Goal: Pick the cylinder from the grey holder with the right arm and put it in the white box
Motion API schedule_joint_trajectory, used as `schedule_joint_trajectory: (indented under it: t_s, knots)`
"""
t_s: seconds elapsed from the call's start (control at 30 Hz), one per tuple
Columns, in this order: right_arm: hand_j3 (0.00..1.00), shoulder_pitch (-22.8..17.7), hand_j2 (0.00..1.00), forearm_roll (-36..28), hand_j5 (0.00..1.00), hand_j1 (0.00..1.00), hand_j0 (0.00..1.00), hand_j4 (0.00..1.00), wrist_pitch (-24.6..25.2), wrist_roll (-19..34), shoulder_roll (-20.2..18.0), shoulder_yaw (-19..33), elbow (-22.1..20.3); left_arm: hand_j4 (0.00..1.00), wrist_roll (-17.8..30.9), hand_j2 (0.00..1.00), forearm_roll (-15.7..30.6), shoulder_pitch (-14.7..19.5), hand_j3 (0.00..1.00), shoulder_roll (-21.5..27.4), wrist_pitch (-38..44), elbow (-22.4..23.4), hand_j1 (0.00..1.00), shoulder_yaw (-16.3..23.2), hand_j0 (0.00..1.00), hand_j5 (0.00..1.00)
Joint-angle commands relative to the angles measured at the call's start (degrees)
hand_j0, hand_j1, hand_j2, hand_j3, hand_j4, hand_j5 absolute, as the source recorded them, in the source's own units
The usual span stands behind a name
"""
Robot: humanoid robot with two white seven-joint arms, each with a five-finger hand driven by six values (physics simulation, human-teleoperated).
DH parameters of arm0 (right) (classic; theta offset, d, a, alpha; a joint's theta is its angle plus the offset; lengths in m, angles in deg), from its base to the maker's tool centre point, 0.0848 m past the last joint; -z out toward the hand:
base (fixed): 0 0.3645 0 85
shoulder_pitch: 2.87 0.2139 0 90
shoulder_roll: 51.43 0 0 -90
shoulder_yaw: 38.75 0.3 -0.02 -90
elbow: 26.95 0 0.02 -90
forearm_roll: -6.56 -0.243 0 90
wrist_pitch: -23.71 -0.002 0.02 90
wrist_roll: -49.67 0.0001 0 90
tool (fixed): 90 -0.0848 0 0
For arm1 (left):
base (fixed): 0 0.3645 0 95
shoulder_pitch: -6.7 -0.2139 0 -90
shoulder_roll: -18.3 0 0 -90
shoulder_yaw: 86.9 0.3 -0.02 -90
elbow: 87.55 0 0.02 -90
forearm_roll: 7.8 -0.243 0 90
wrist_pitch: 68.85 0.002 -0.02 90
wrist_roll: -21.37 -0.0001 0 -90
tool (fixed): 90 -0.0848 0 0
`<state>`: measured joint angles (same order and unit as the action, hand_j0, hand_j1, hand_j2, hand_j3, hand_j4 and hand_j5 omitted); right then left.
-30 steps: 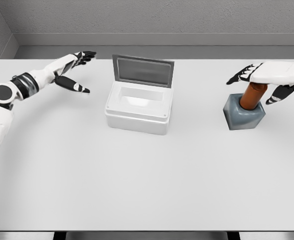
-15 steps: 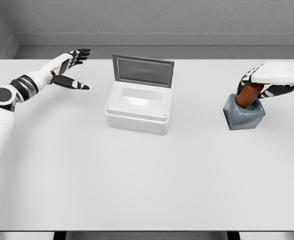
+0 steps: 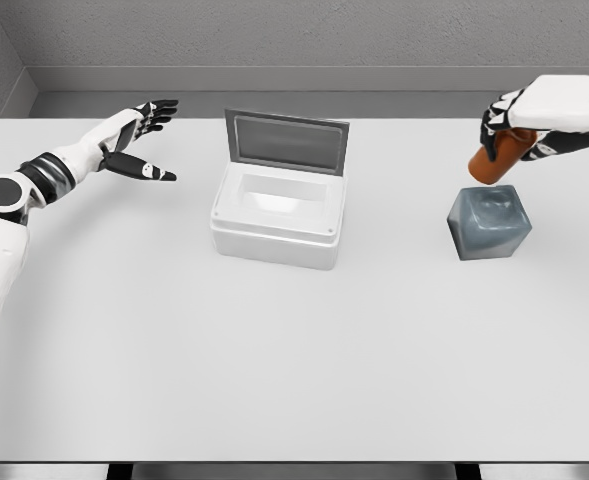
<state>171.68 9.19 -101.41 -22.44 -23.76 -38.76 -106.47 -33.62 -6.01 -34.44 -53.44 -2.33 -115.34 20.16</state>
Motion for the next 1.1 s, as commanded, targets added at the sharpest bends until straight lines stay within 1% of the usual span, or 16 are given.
schedule_joint_trajectory:
  t_s: [0.0, 0.2, 0.27, 0.33, 0.4, 0.5, 0.53, 0.6, 0.67, 0.73, 0.83, 0.9, 1.0, 1.07]
  knots:
    - [0.34, 0.1, 0.34, -0.4, 0.34, 0.34, 0.34, 0.34, 0.1, 0.7, -0.5, 0.3, -5.6, 1.0, 0.0, 1.0, 0.4, 0.0, 1.0, 0.0, 0.0, -0.1, 1.0, -0.2, 1.0, 1.0]
    - [0.32, 0.3, 0.32, -0.3, 0.32, 0.32, 0.32, 0.32, 0.1, 1.3, 0.3, 0.6, -11.7, 1.0, 0.0, 1.0, 0.4, 0.0, 1.0, -0.1, 0.1, -0.1, 1.0, -0.1, 1.0, 1.0]
    - [0.32, 0.5, 0.32, -0.3, 0.32, 0.32, 0.32, 0.32, 0.1, 1.3, 0.8, 0.9, -12.6, 1.0, 0.0, 1.0, 0.4, 0.0, 1.0, -0.1, 0.1, -0.1, 1.0, -0.1, 1.0, 1.0]
    - [0.32, 1.1, 0.32, -0.1, 0.32, 0.32, 0.32, 0.32, 0.1, 1.3, 2.4, 0.9, -13.9, 1.0, 0.0, 1.0, 0.4, 0.0, 1.0, -0.1, 0.1, -0.1, 1.0, -0.1, 1.0, 1.0]
    - [0.32, 1.1, 0.32, 0.1, 0.32, 0.32, 0.32, 0.32, 0.1, 1.4, 4.7, 1.0, -13.9, 1.0, 0.0, 1.0, 0.4, -0.1, 1.0, -0.1, 0.1, -0.1, 1.0, -0.1, 1.0, 1.0]
    - [0.31, 1.1, 0.31, 0.2, 0.31, 0.31, 0.31, 0.31, 0.1, 2.4, 6.2, 1.4, -14.0, 1.0, 0.0, 1.0, 0.4, -0.1, 1.0, -0.1, 0.1, -0.1, 1.0, -0.1, 1.0, 1.0]
    - [0.29, 1.1, 0.29, 0.4, 0.29, 0.29, 0.29, 0.29, 0.1, 3.6, 6.6, 1.5, -14.1, 1.0, 0.0, 1.0, 0.4, -0.1, 1.0, -0.1, 0.1, -0.1, 1.0, -0.1, 1.0, 1.0]
    - [0.29, 1.1, 0.29, 0.8, 0.29, 0.29, 0.29, 0.29, 0.1, 3.9, 7.5, 1.9, -14.1, 1.0, 0.0, 1.0, 0.4, -0.1, 1.0, -0.1, 0.1, -0.1, 1.0, -0.1, 1.0, 1.0]
    - [0.29, 1.1, 0.29, 2.5, 0.29, 0.29, 0.29, 0.29, 0.1, 4.0, 9.6, 2.5, -13.9, 1.0, 0.0, 1.0, 0.4, -0.1, 1.0, -0.1, 0.1, -0.1, 1.0, -0.1, 1.0, 1.0]
    - [0.29, 1.1, 0.29, 2.5, 0.29, 0.29, 0.29, 0.29, 0.1, 4.1, 10.7, 2.6, -13.7, 1.0, 0.0, 1.0, 0.4, -0.2, 1.0, -0.1, 0.0, -0.1, 1.0, -0.1, 1.0, 1.0]
    - [0.29, 1.8, 0.29, 3.1, 0.29, 0.29, 0.29, 0.29, 0.1, 4.1, 12.5, 2.6, -13.2, 1.0, 0.0, 1.0, 0.4, -0.2, 1.0, -0.1, 0.0, -0.1, 1.0, -0.1, 1.0, 1.0]
    - [0.29, 1.9, 0.29, 4.0, 0.29, 0.29, 0.29, 0.29, 0.1, 4.5, 14.6, 2.6, -11.1, 1.0, 0.0, 1.0, 0.4, -0.2, 1.0, -0.1, 0.1, -0.1, 1.0, -0.1, 1.0, 1.0]
    - [0.29, 2.4, 0.29, 5.1, 0.29, 0.29, 0.29, 0.29, 0.1, 5.7, 16.5, 2.5, -10.9, 1.0, 0.0, 1.0, 0.4, -0.2, 1.0, -0.1, 0.1, -0.2, 1.0, -0.1, 1.0, 1.0]
    - [0.29, 2.7, 0.29, 5.9, 0.29, 0.29, 0.29, 0.29, 0.1, 6.2, 17.1, 2.6, -10.9, 1.0, 0.0, 1.0, 0.4, -0.2, 1.0, -0.1, 0.1, -0.1, 1.0, -0.1, 1.0, 1.0]
